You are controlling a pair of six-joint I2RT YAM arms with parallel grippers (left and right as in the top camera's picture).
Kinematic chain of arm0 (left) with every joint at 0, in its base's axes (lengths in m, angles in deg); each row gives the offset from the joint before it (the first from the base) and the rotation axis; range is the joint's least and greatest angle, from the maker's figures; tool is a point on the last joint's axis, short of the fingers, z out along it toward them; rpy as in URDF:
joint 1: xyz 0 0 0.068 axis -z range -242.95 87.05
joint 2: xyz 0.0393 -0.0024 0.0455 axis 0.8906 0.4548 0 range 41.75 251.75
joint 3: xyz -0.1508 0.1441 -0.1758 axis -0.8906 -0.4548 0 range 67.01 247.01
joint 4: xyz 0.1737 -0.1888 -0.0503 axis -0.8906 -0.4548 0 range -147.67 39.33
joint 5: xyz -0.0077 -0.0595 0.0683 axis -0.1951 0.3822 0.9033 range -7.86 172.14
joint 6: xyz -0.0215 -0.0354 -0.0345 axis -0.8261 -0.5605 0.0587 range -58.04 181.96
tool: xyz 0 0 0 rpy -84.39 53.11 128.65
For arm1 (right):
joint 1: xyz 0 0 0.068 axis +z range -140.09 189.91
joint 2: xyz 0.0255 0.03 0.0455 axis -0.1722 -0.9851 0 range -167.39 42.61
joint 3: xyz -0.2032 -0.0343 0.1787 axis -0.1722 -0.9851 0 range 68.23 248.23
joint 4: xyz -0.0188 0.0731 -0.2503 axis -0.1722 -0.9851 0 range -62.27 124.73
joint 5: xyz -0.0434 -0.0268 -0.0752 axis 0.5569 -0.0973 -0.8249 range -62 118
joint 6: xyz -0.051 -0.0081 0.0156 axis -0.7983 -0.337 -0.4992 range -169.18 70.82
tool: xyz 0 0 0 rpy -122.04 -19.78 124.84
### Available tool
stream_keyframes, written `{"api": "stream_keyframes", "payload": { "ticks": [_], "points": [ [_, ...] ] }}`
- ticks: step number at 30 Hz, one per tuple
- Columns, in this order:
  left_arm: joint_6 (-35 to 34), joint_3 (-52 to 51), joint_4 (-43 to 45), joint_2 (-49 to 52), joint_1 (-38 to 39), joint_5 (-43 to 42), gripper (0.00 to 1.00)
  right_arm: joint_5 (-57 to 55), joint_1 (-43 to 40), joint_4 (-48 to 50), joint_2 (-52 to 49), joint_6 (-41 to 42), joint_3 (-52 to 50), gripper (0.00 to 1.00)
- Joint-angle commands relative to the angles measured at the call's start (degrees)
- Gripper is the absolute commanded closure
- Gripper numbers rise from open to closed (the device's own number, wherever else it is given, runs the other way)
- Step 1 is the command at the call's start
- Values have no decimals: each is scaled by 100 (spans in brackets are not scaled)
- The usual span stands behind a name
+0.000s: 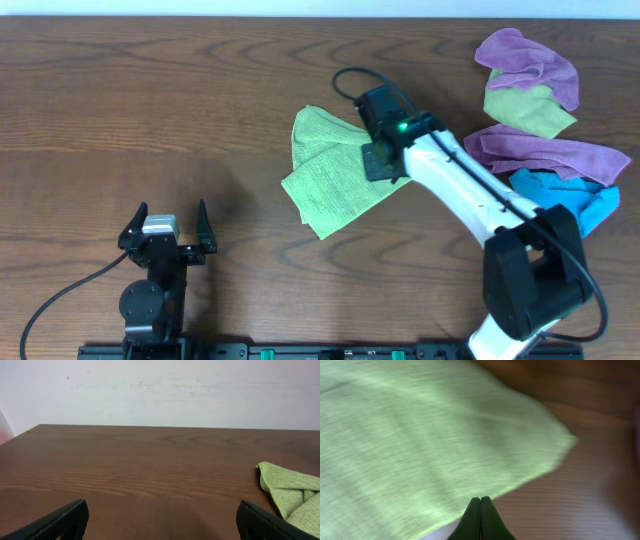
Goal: Fold the cloth
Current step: 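Drag the green cloth corner rightward to spread it flat, then grasp the lower edge of the green cloth with the right gripper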
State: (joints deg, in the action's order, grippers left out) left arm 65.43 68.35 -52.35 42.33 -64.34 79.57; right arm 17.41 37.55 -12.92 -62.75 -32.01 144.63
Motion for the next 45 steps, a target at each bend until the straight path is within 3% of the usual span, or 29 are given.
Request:
{"api": "stream_keyframes", "payload": {
  "ticks": [1,6,20,27,45],
  "points": [
    [83,-107,-273,-31,-20,166,5,651,374,144,24,-586,-35,98],
    [83,-107,-273,-31,-20,166,5,789,826,337,24,-1095,-175,98],
    [83,-107,-273,-31,-20,166,5,1864,1165,374,24,-1329,-599,98],
    [83,-107,-273,-31,-20,166,5,1716,1580,549,24,-1467,-898,98],
    [83,-107,-273,-31,-20,166,5,1690,1596,1121,24,-1445,-1274,98]
  ]
}}
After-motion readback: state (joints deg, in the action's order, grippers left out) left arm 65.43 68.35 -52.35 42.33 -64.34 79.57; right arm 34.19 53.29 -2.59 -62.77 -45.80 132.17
